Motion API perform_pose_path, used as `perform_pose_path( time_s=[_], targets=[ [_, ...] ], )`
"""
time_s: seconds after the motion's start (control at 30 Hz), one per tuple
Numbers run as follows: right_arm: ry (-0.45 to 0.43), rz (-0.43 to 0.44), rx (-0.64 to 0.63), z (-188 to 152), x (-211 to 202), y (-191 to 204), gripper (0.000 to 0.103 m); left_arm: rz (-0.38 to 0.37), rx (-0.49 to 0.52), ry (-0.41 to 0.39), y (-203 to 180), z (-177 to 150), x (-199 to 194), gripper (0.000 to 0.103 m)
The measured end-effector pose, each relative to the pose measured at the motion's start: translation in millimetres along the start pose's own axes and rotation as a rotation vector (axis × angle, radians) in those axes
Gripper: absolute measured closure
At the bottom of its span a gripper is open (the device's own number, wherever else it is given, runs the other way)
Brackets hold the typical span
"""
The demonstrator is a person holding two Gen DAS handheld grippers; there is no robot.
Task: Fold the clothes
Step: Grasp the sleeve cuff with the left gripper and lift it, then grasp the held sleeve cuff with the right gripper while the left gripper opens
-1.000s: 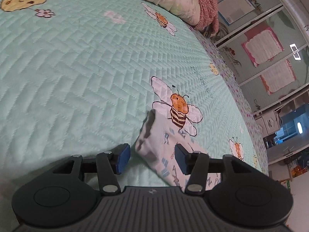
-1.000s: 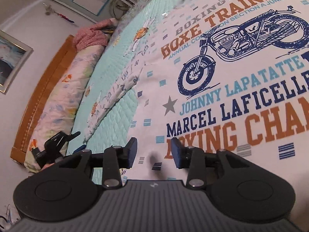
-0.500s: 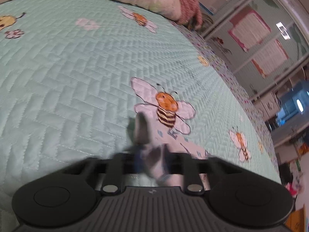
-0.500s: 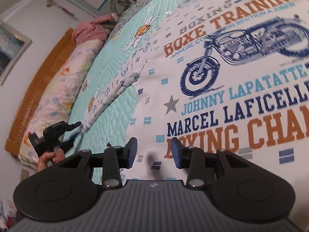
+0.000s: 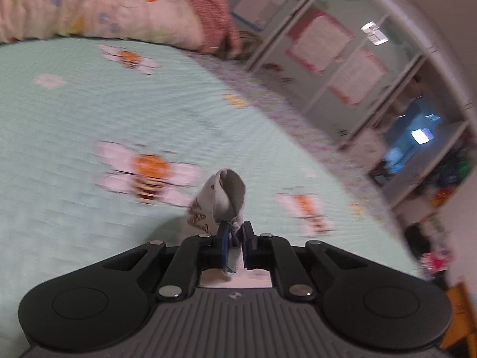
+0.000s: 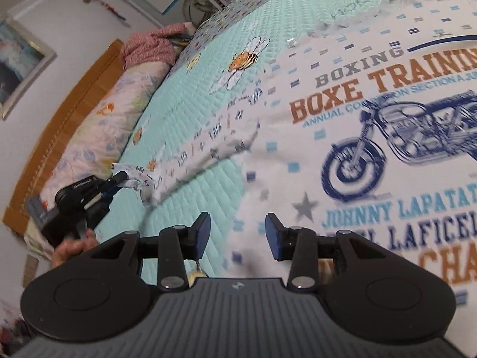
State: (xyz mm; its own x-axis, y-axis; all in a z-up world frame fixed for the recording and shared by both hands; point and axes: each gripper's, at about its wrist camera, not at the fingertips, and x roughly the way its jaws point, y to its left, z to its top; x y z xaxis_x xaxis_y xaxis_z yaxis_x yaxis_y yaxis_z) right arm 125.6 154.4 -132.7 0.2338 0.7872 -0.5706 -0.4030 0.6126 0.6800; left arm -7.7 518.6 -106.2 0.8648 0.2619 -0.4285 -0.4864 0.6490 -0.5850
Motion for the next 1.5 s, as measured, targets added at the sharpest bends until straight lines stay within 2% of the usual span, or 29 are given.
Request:
perform_pose_path(
  time_s=[0.1,0.23,0.3,0.4,0.57,0.73,0.83,0.97,1.0,1.03,1.13,1.17,1.27,1.33,1.5],
  targets=[
    [-0.017,0.034,-0.026,24,15,22,0.057,-0.045,0.018,0.018,-21,-17,7,0.095],
    [-0.036,0.089,-0.132,52,38,64,0.044,-0.058,0.099,0.045,-38,-38,16,0.095],
    [-0.033,0.11,-0.18,62,53,84,0.039,-0.068,0.108,0.062,-35,-43,20,0.095],
    [0.002,0.111,-0.231,67,78,108,0.038,-0.057,0.161,0.073,-34,-53,21,0.095],
    [0.073,0.063,-0.361,62,117,132,0.038,-0.036,0.333,0.043,-48,-66,19,0.095],
    [0.137,0.071,-0.334,65,142,131,0.038,-0.043,0.491,0.041,-62,-79,22,0.095],
    [0.157,0.024,-0.348,66,152,130,0.038,-0.037,0.573,0.036,-68,-87,24,0.095],
    [0.185,-0.074,-0.365,66,162,124,0.039,-0.034,0.641,0.037,-70,-92,27,0.094],
    [0.19,-0.089,-0.361,66,164,122,0.043,-0.038,0.656,0.041,-71,-93,29,0.094],
    [0.193,-0.091,-0.355,66,164,119,0.052,-0.041,0.671,0.046,-71,-95,30,0.094],
    [0.188,-0.122,-0.344,67,163,113,0.06,-0.041,0.726,0.041,-74,-100,29,0.092],
    [0.189,-0.131,-0.338,68,162,111,0.062,-0.033,0.74,0.032,-75,-101,28,0.087],
    [0.206,-0.127,-0.283,71,161,97,0.067,-0.041,0.729,0.033,-72,-97,22,0.076],
    [0.22,-0.094,-0.224,73,160,86,0.07,-0.044,0.692,0.065,-67,-92,18,0.074],
    [0.223,0.023,-0.082,72,155,65,0.067,-0.009,0.504,0.177,-44,-82,6,0.07]
  ],
)
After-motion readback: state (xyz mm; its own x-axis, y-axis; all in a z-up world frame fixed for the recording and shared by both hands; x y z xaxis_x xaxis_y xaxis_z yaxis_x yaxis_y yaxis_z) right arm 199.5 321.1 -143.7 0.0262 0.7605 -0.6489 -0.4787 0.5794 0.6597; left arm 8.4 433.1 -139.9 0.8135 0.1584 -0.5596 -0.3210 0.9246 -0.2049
